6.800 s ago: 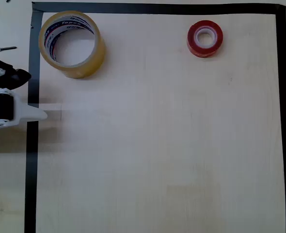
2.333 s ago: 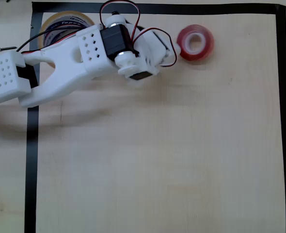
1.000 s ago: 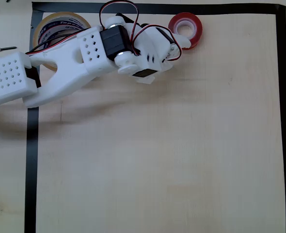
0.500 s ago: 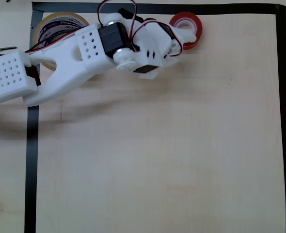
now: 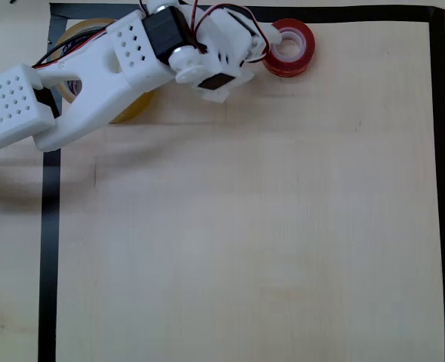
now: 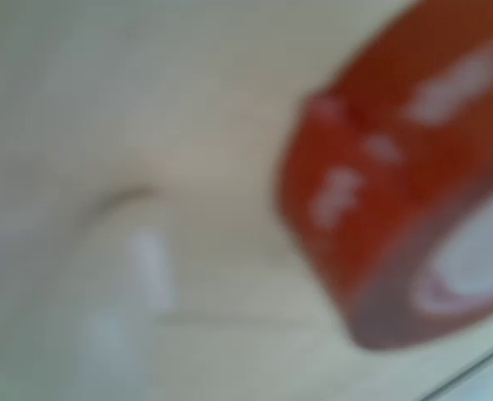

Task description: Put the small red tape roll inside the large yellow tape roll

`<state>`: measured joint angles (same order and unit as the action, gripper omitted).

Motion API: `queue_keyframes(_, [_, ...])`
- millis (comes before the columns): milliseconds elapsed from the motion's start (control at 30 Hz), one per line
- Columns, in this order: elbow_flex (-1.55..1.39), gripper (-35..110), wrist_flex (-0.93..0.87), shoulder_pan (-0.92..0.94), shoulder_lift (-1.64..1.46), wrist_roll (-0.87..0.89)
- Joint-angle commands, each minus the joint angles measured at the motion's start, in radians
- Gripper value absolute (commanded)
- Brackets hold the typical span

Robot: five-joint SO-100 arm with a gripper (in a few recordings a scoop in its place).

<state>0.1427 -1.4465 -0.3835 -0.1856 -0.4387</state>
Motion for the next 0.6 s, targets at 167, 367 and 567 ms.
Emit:
queue_keyframes(167, [0.055, 22, -0.054, 0.018, -0.048, 0.006])
queue_keyframes(367, [0.061, 22, -0.054, 0.029, -0.055, 0.005])
queue_keyframes(567, [0.058, 23, -0.098, 0.026, -0.061, 0.0])
